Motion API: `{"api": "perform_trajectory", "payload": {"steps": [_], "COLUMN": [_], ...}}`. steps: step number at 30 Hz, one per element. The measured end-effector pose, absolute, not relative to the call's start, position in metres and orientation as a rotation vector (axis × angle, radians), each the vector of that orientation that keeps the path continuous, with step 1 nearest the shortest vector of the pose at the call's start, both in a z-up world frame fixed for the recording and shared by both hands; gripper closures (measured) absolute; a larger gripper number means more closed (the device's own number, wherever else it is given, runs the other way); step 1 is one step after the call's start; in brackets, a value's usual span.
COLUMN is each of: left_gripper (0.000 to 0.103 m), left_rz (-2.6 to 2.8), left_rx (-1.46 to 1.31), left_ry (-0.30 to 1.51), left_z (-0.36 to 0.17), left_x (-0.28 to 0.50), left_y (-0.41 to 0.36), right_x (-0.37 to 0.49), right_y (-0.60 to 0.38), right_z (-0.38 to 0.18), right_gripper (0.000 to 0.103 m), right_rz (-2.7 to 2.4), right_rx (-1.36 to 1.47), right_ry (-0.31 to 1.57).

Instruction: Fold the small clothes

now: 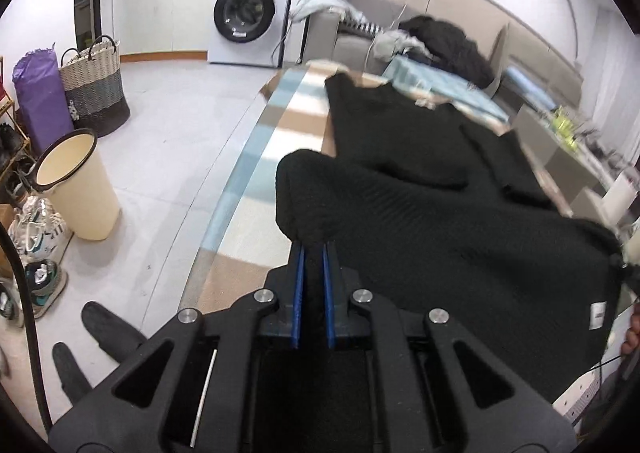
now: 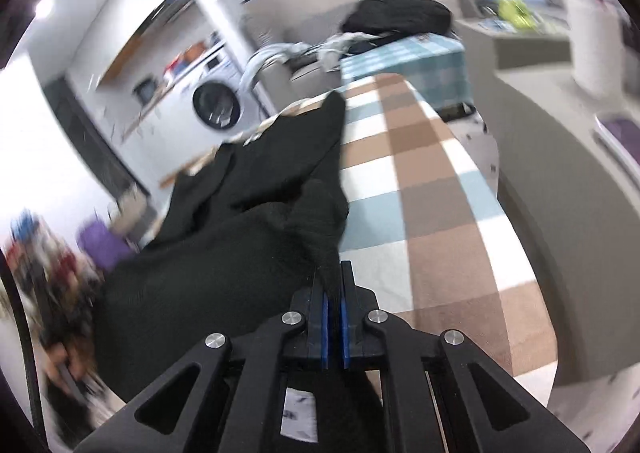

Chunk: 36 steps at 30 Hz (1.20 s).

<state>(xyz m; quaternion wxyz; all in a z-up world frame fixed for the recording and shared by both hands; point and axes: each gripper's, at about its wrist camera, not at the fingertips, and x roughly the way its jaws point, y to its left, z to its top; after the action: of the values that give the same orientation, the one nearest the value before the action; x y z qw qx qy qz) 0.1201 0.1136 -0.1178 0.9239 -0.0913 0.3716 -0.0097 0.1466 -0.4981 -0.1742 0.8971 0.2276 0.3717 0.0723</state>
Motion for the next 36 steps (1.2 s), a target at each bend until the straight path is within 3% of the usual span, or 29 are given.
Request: {"api": "perform_trajectory", "payload": {"steps": [9, 18, 27, 36], "left_gripper": [0.097, 0.097, 0.097, 0.097], "left_rz": [-0.067, -0.055, -0.06, -0.049], "left_rx": [-0.258, -0.269, -0.27, -0.292], "left_ry": [0.721, 0.625, 0.604, 0.646], "left_z": [-0.095, -0.07, -0.057, -0.071], "left_x": [0.111, 0.072, 0.05, 0.156], "left_y": [0.123, 0.13, 0.147, 0.154], "right_x": [0.157, 0.118, 0.118, 0.222], "right_y": [-0.501, -0.513, -0.511, -0.508], "right_z": [-0.167, -0.141, -0.136, -0.142], "right_gripper": [0.099, 0.099, 0.099, 0.099], "right_rz": [0.207, 0.333, 0.286, 0.128], "right_rx": [0.574, 0.63, 0.595, 0.567], "right_ry": [0.756, 0.462, 0.534, 0.746]}}
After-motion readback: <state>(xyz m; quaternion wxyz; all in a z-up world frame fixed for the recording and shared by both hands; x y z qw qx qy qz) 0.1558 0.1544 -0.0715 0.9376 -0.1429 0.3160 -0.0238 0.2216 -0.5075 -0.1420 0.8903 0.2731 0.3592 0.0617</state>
